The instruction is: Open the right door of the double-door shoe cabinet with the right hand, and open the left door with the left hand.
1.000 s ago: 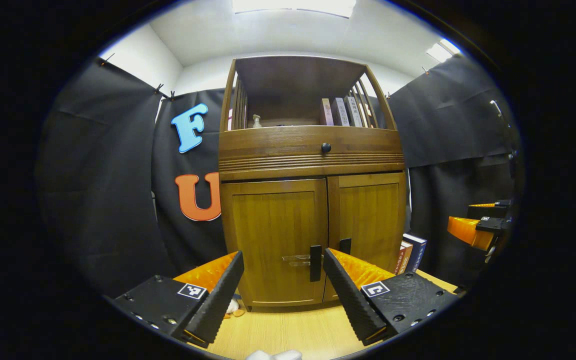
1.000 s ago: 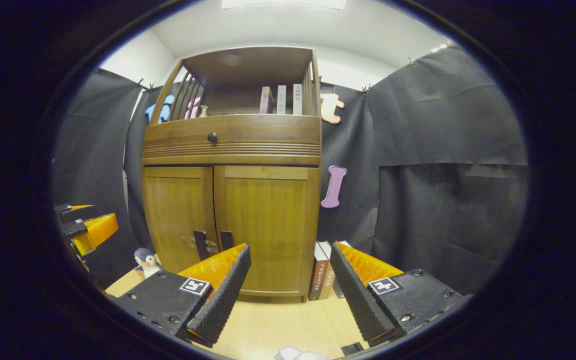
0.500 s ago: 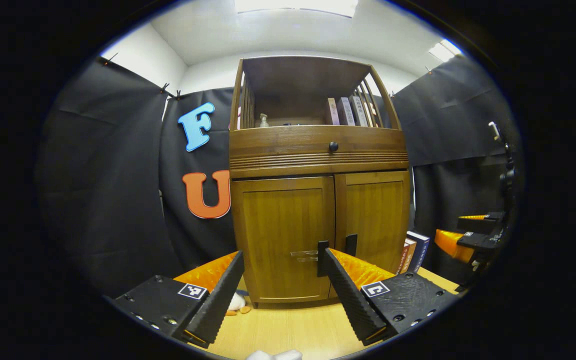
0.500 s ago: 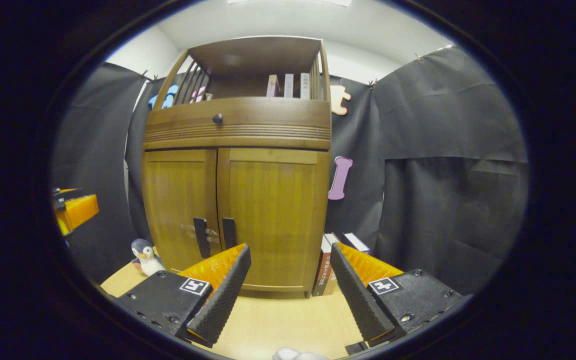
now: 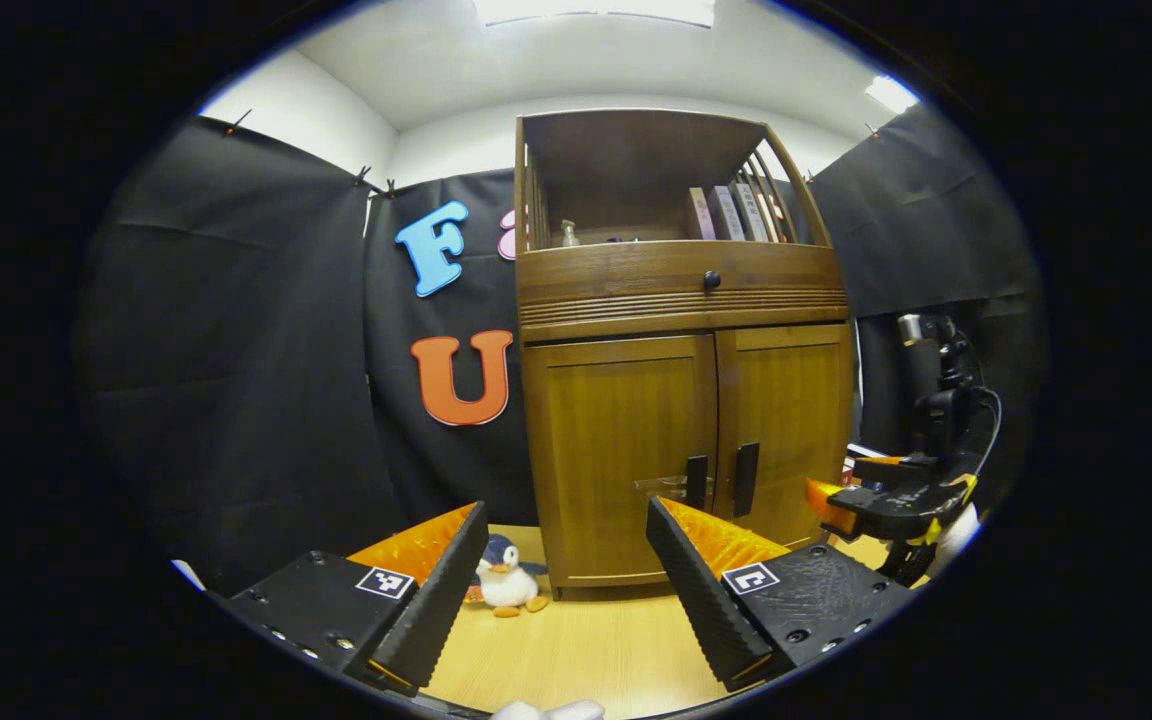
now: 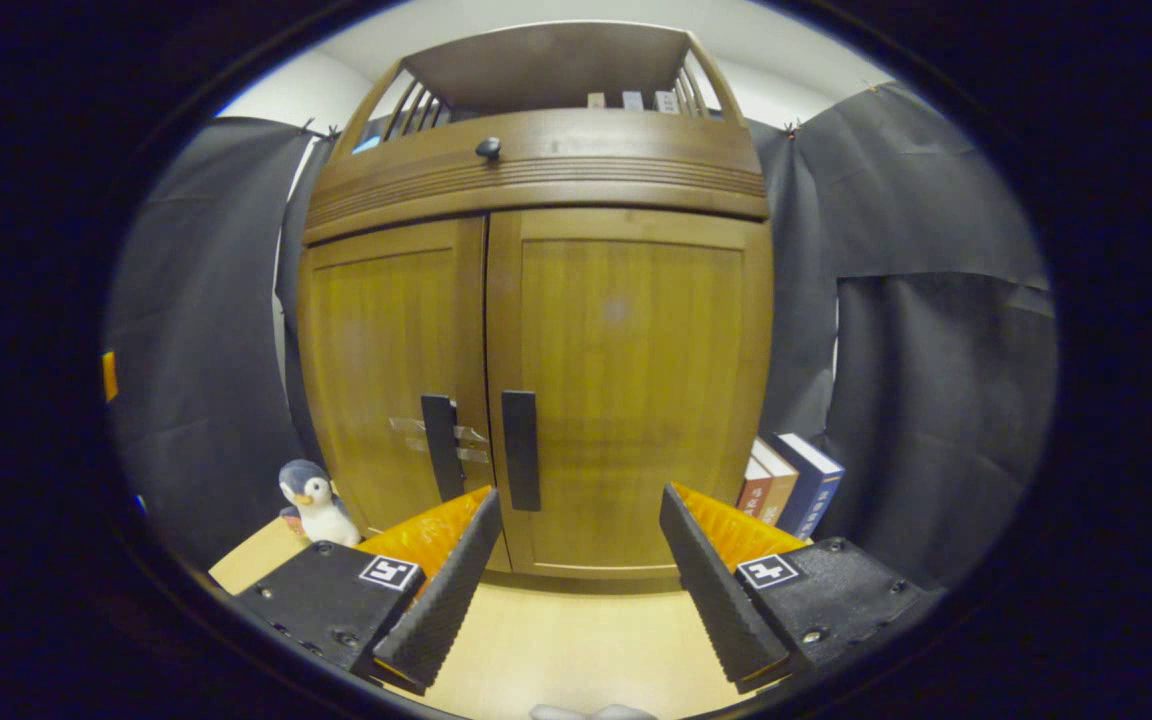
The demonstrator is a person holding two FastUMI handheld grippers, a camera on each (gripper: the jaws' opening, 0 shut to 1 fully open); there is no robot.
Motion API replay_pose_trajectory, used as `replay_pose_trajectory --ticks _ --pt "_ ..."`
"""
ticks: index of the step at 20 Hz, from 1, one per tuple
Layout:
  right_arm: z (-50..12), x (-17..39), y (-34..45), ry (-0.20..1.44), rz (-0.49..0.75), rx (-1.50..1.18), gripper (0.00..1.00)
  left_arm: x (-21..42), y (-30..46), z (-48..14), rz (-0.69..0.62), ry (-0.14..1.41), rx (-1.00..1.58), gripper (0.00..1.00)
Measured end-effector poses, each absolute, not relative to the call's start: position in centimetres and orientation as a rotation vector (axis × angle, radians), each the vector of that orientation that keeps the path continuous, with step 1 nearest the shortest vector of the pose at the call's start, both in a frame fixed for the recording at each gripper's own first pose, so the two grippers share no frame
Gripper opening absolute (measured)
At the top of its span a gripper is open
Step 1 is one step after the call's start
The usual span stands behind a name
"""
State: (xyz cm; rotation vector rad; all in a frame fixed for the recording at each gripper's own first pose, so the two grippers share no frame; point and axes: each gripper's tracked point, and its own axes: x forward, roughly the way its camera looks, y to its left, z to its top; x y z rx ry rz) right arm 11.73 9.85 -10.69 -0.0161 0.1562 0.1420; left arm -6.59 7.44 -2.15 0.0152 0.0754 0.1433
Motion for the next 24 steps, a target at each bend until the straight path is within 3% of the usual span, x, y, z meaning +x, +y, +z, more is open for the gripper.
replay_pose_trajectory --ticks 11,17,18,24 --pt "-11.7 23.4 15.1 0.181 0.153 -0.039 0.99 -7.9 11.0 -3.2 0.263 0.122 0.015 0.96" --pt "-12.1 25.7 16.0 0.200 0.152 -0.045 0.78 -7.6 12.1 -2.8 0.290 0.112 0.023 0.96" --pt "-12.4 25.8 16.1 0.210 0.154 -0.046 0.69 -7.5 12.2 -2.8 0.293 0.112 0.021 0.96" --pt "-12.8 25.5 16.1 0.229 0.167 -0.034 0.37 -7.0 12.4 -2.4 0.298 0.102 0.018 0.96"
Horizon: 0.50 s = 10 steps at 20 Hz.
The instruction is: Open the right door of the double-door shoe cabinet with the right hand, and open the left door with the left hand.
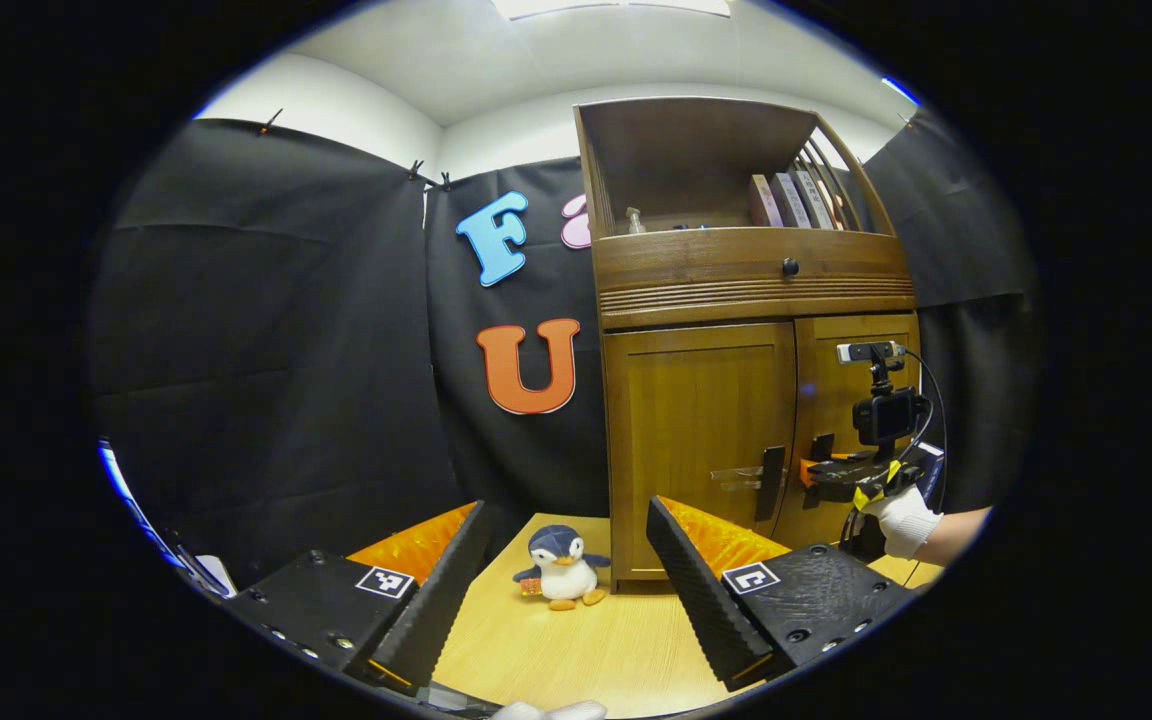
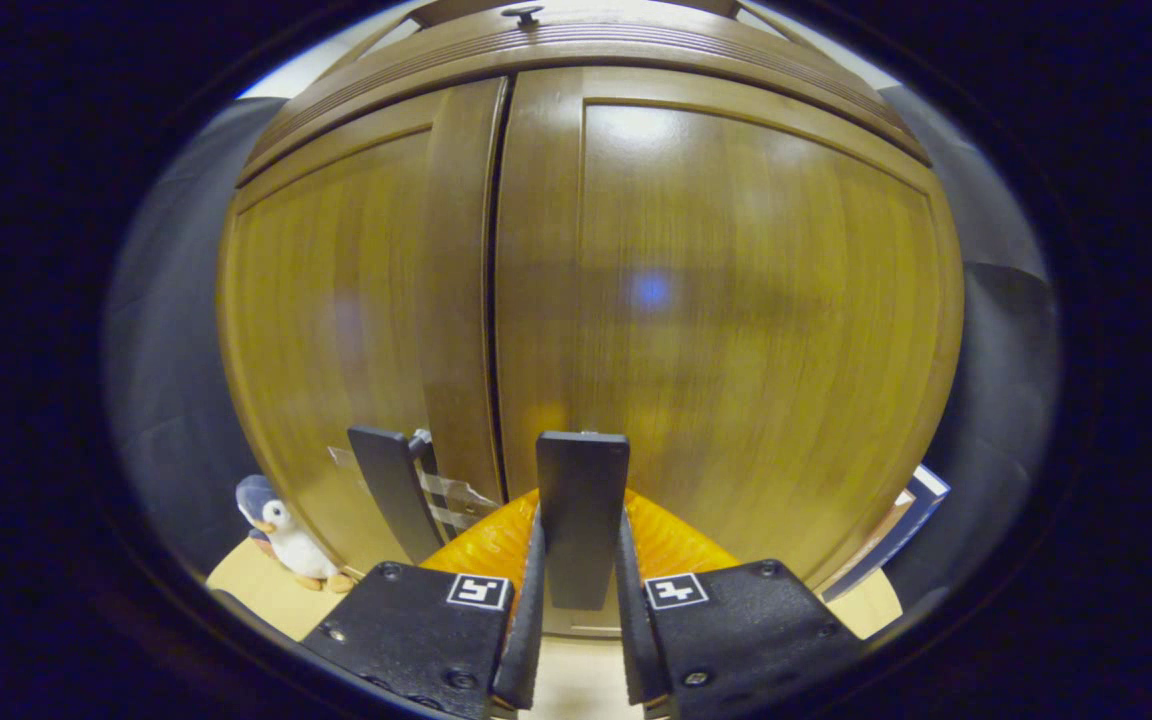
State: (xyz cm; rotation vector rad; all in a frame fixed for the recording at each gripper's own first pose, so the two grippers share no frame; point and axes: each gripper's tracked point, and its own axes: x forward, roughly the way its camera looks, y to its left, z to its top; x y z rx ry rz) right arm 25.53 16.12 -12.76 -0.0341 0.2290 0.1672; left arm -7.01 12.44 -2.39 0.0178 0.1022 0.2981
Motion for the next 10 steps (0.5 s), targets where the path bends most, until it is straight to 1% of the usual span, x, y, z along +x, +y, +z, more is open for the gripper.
replay_pose_trajectory --ticks 2,3,4,10 --pt "-12.9 25.4 16.1 0.236 0.177 -0.028 0.34 -6.9 12.3 -2.5 0.295 0.101 0.014 0.96" --pt "-13.1 25.5 16.1 0.241 0.183 -0.026 0.33 -6.8 12.1 -2.4 0.293 0.098 0.012 1.00" --pt "-13.1 25.5 16.0 0.245 0.191 -0.029 0.32 -6.6 11.9 -2.3 0.289 0.097 0.010 0.96" --pt "-13.3 23.8 15.6 0.257 0.227 -0.039 0.31 -6.6 11.1 -2.6 0.262 0.093 0.008 0.96"
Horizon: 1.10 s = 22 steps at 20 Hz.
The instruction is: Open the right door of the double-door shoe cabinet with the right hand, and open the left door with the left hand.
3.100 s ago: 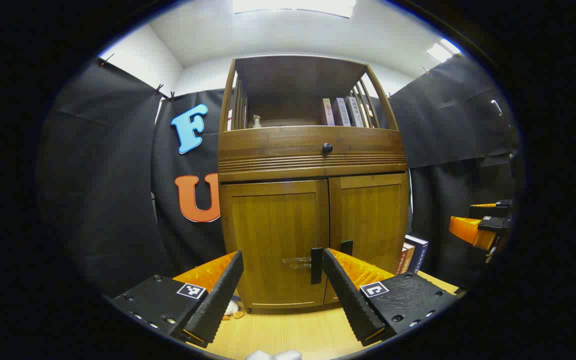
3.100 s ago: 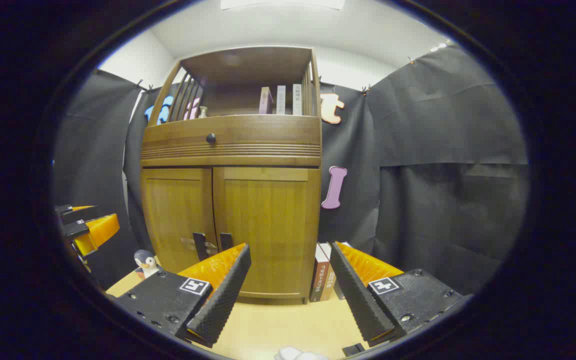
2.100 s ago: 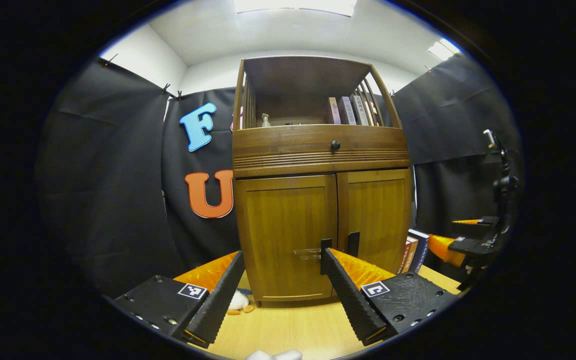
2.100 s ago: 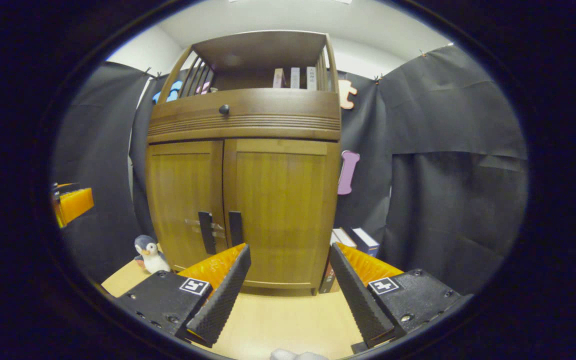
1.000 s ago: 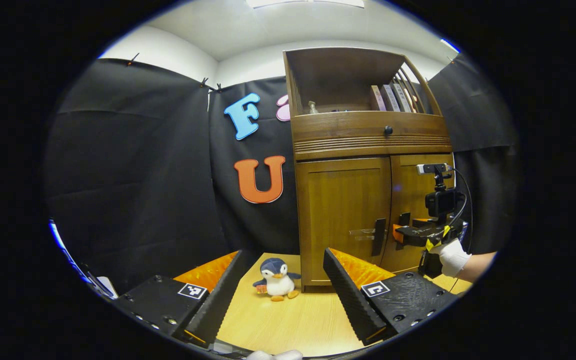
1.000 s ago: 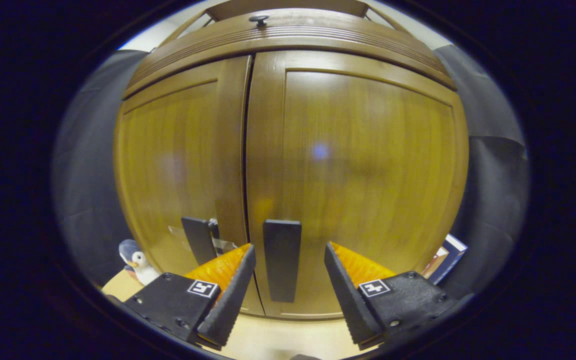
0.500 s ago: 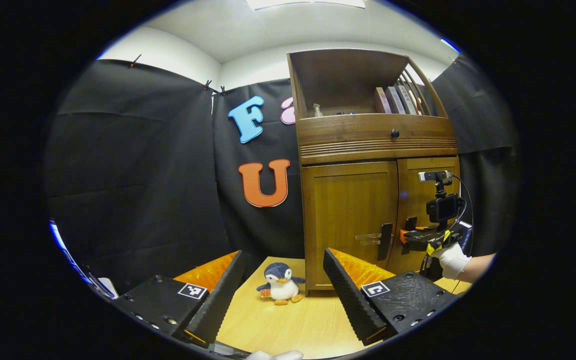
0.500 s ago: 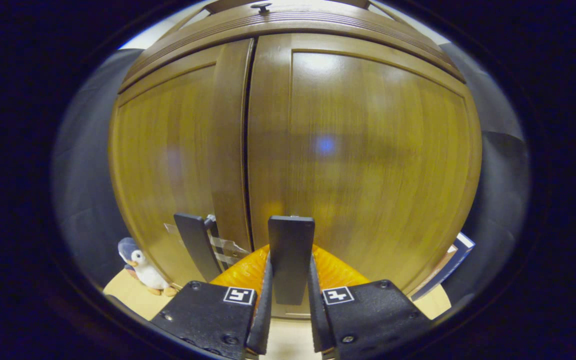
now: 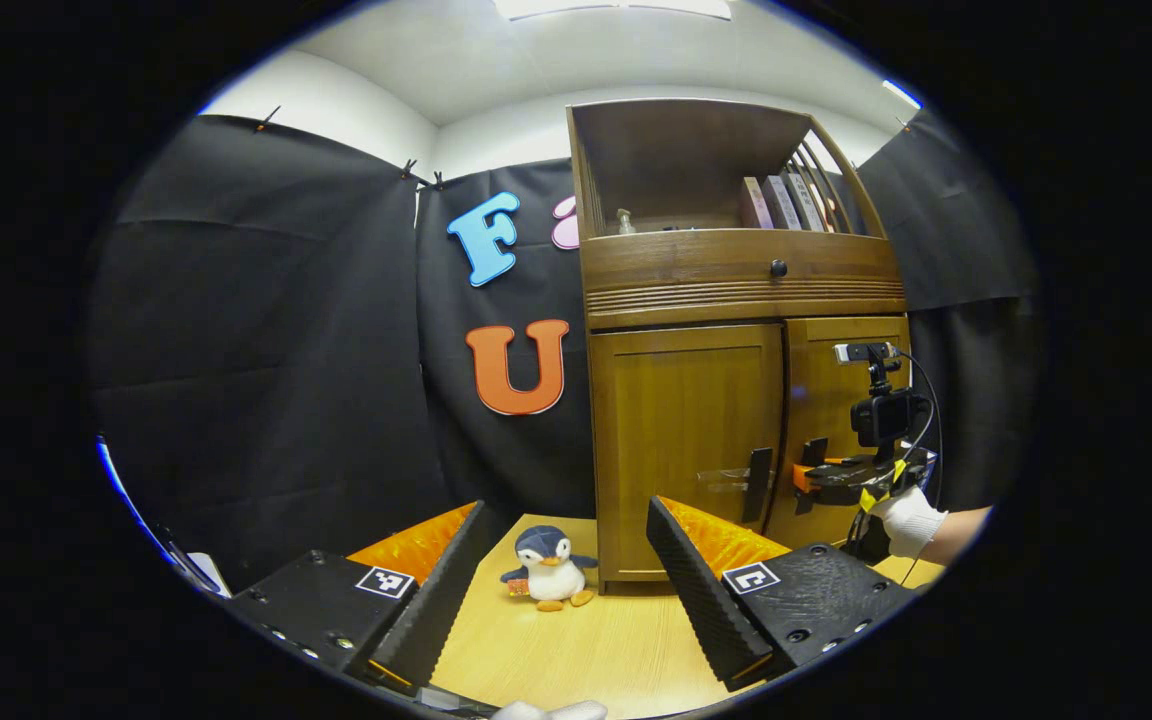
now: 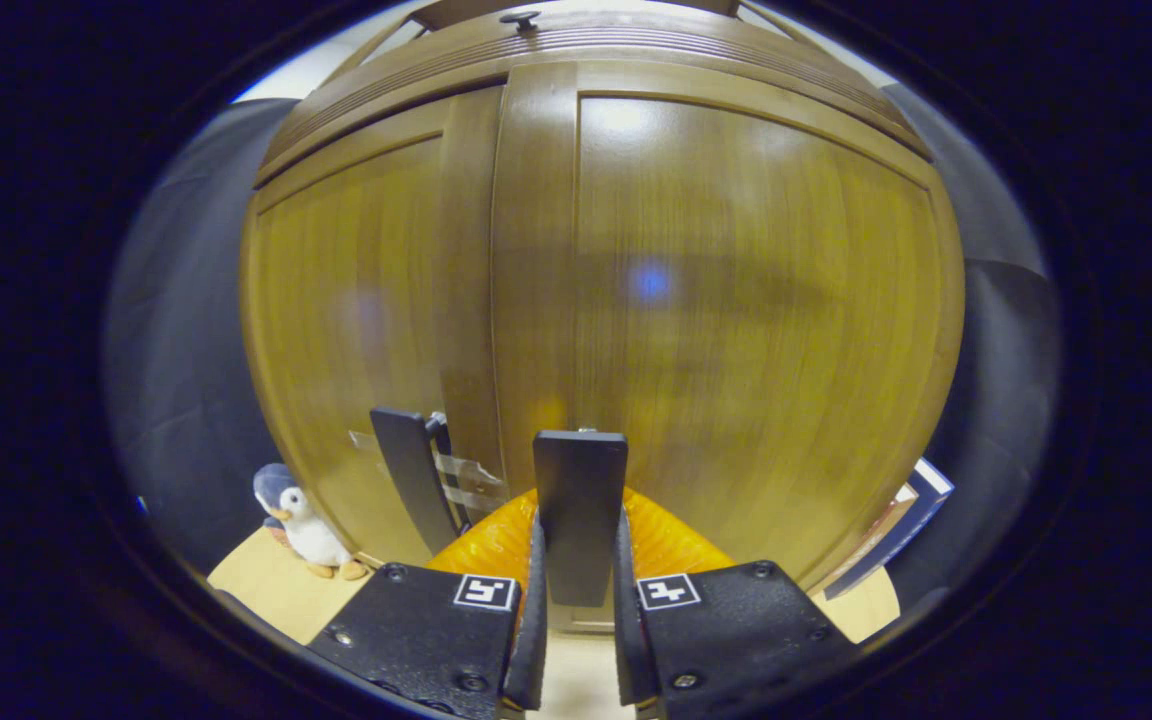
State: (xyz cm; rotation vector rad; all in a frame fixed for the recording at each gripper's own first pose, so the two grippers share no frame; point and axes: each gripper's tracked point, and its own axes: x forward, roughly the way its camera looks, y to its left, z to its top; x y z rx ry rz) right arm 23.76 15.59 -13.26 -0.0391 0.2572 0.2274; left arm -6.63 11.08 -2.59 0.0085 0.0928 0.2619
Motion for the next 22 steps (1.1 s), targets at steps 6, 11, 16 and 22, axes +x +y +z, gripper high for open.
replay_pose_trajectory --ticks 6,11,16,22 --pt "-13.5 20.7 14.6 0.268 0.273 -0.039 0.31 -6.9 10.0 -2.6 0.232 0.088 0.008 0.96" --pt "-13.7 17.7 13.2 0.272 0.319 -0.037 0.31 -7.1 8.4 -2.6 0.196 0.083 0.010 0.96" --pt "-13.8 14.9 11.3 0.268 0.362 -0.041 0.31 -7.1 6.7 -2.7 0.154 0.081 0.015 0.96" --pt "-14.0 12.0 8.6 0.267 0.397 -0.043 0.31 -6.5 4.9 -2.9 0.112 0.080 0.015 0.96"
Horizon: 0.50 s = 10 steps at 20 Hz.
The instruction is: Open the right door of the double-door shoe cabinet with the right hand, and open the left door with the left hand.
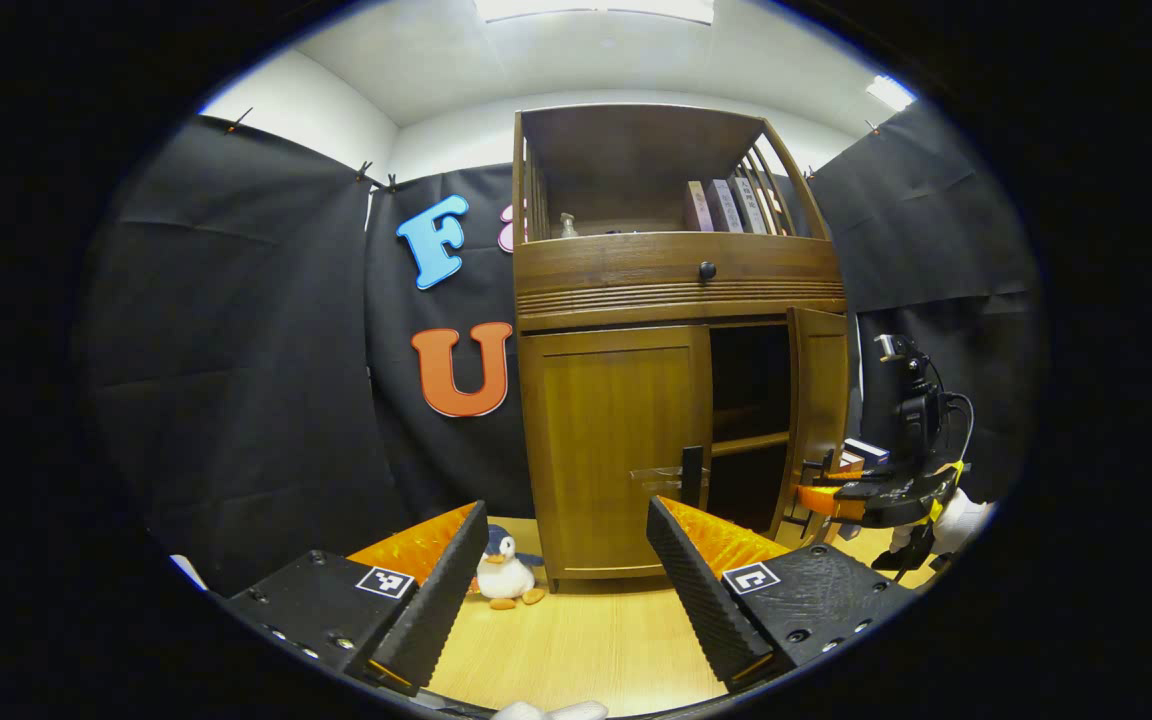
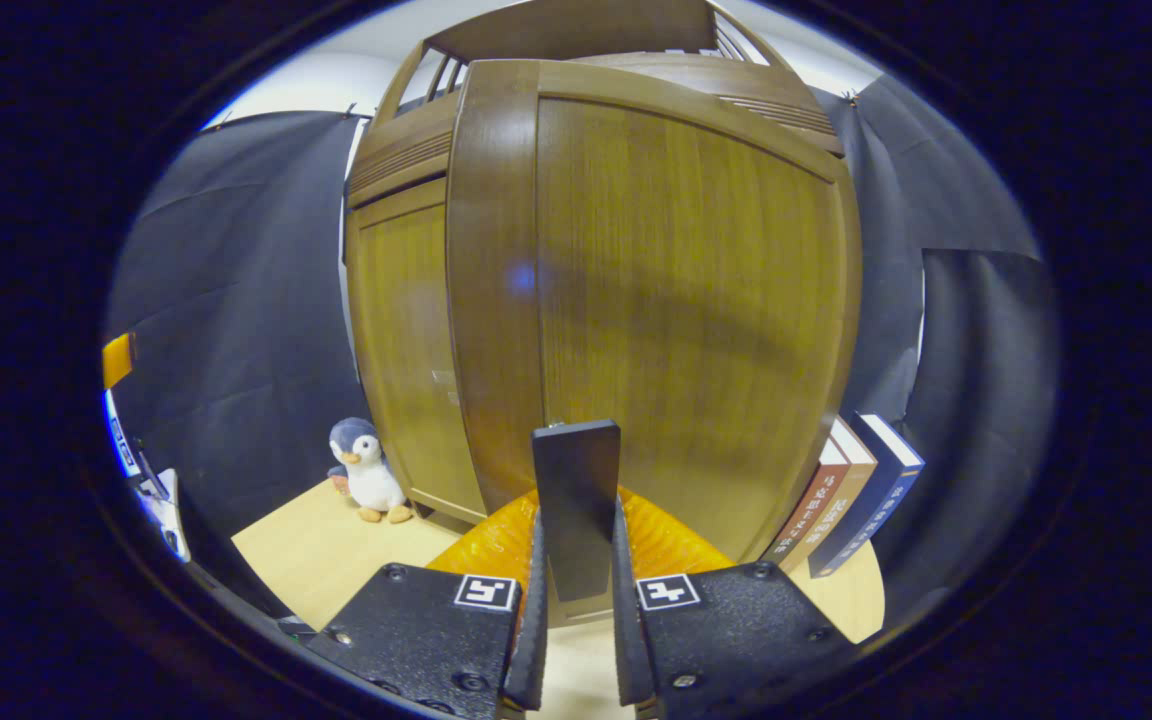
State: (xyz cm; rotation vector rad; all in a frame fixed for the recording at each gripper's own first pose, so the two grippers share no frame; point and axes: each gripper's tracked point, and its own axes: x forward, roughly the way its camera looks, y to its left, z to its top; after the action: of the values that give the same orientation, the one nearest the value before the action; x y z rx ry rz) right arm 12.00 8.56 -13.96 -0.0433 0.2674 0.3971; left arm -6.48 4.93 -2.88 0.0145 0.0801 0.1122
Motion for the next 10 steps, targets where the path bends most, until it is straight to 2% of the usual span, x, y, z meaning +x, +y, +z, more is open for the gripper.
replay_pose_trajectory --ticks 10 --pt "-14.1 8.6 3.9 0.264 0.392 -0.052 0.30 -5.2 0.4 -2.7 0.014 0.077 0.019 0.96"
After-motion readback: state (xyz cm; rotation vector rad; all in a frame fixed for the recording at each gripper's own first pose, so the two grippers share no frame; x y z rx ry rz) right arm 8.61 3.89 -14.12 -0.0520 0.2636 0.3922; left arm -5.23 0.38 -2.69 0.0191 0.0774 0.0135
